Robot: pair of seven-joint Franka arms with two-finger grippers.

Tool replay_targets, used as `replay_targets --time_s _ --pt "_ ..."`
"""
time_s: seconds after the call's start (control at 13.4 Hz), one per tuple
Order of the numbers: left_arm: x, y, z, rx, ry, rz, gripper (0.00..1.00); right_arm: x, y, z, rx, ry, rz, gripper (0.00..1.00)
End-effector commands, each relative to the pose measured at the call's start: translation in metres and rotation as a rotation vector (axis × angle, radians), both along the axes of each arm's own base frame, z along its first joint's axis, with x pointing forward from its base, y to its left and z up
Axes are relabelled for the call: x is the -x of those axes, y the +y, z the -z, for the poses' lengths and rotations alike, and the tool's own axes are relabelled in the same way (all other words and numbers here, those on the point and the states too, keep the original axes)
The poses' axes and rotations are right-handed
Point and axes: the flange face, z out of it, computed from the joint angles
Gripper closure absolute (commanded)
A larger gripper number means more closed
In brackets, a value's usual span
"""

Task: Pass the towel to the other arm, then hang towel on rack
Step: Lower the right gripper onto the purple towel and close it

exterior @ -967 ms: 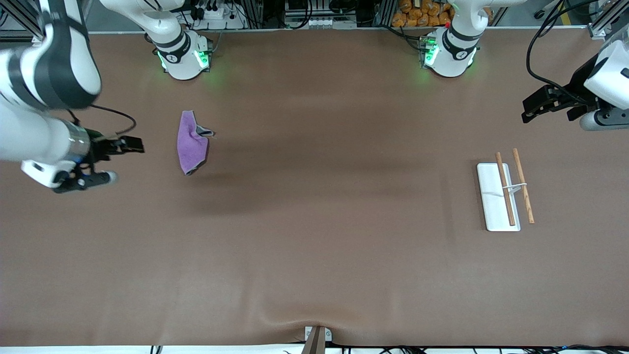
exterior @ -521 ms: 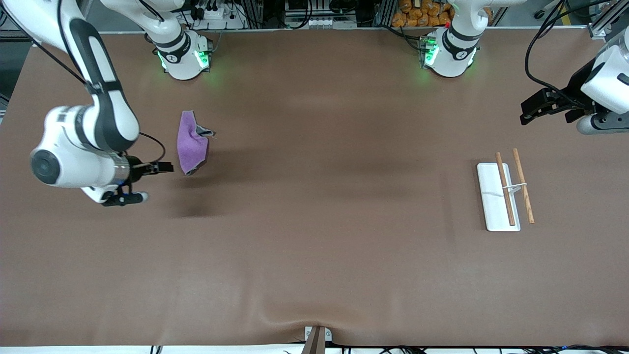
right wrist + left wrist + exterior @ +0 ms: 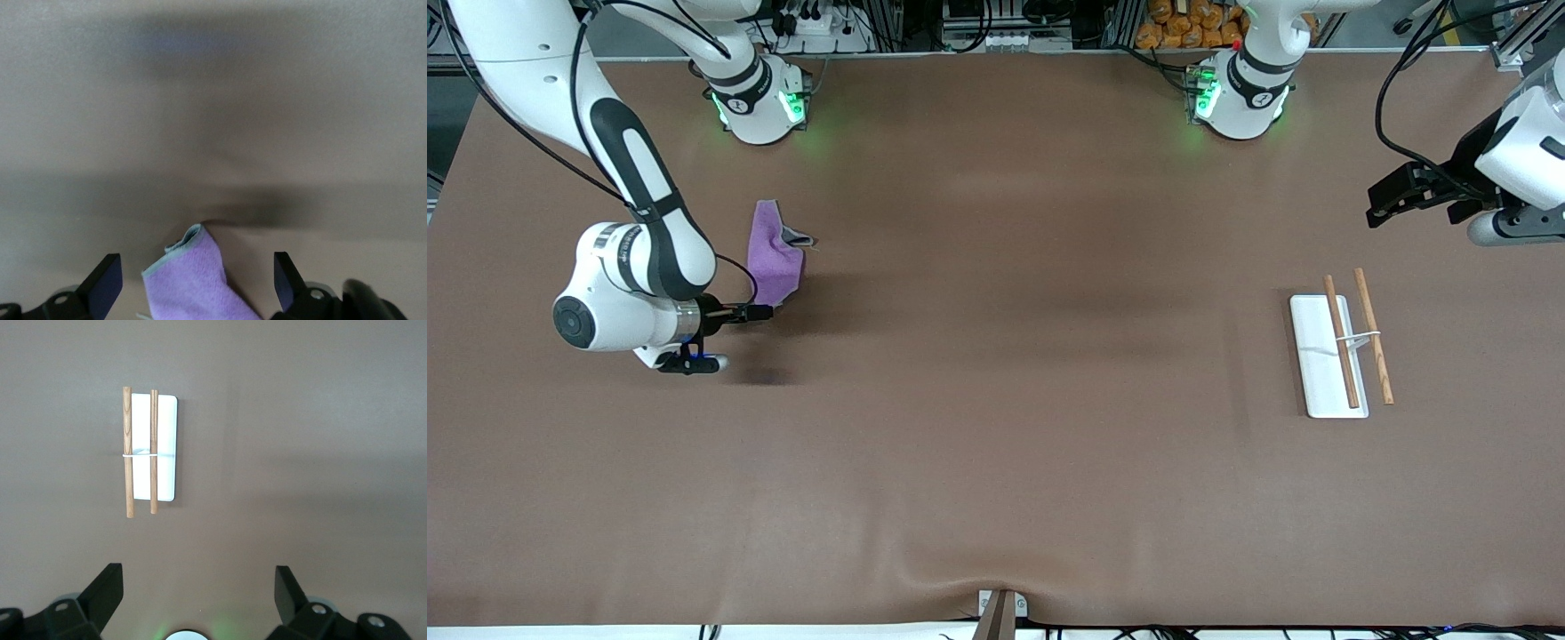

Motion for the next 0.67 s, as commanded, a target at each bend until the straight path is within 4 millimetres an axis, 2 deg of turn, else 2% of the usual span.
replay_targets --time_s 0.0,0.15,0.22,0.45,0.52,0.6 --pt "0.000 0.000 -0.002 -0.011 0.000 0.021 0.00 0.004 -0.030 0.020 -0.053 -0.021 -0.027 0.00" --pt "0.000 0.000 0.000 -0.011 0.004 0.023 0.00 0.014 -0.027 0.028 -0.073 0.005 -0.005 0.03" --pt "0.000 0.000 0.000 -0.011 0.004 0.023 0.00 0.016 -0.019 0.029 -0.097 0.012 0.018 0.07" --pt "-0.001 -0.001 0.000 -0.011 0.004 0.024 0.00 0.024 0.007 0.024 -0.093 0.031 0.035 0.10" --pt "-0.001 -0.001 0.002 -0.013 0.006 0.024 0.00 0.026 0.007 0.024 -0.091 0.035 0.038 0.20" --pt "-0.003 -0.002 0.004 -0.011 0.011 0.027 0.00 0.028 0.007 0.025 -0.091 0.037 0.035 0.36"
